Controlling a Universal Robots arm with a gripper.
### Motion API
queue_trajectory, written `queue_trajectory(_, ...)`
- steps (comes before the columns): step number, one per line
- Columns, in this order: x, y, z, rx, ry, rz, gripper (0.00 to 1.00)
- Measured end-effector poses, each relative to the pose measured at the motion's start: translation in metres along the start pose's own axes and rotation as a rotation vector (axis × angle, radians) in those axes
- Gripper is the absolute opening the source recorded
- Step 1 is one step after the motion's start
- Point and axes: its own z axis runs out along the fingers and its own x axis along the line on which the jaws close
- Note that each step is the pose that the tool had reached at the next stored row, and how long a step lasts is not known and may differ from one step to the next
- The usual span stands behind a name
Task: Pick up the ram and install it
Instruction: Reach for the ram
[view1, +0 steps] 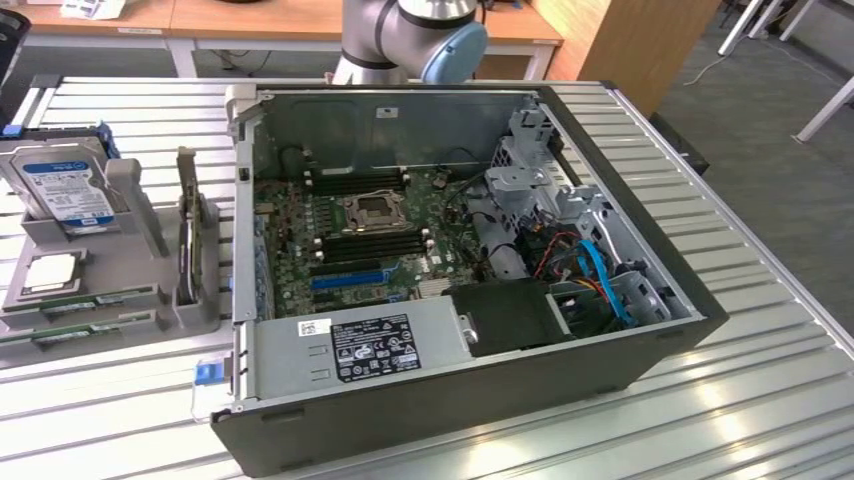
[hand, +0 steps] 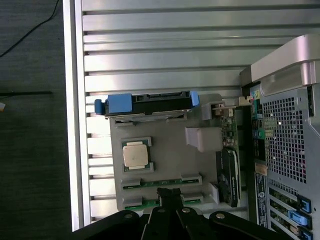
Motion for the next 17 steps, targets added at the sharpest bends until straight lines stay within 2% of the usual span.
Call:
queue_trajectory(4,0.0,-0.0002,-0.0001,0.0001,0.0001,0.0,0.1)
queue_trajectory(11,-0.001,-0.0134,-0.0006,0.0,0.0001,0.0,0.1)
queue_trajectory(17,-0.001,-0.0157,-0.0007,0.0,0.0,0.0,0.1)
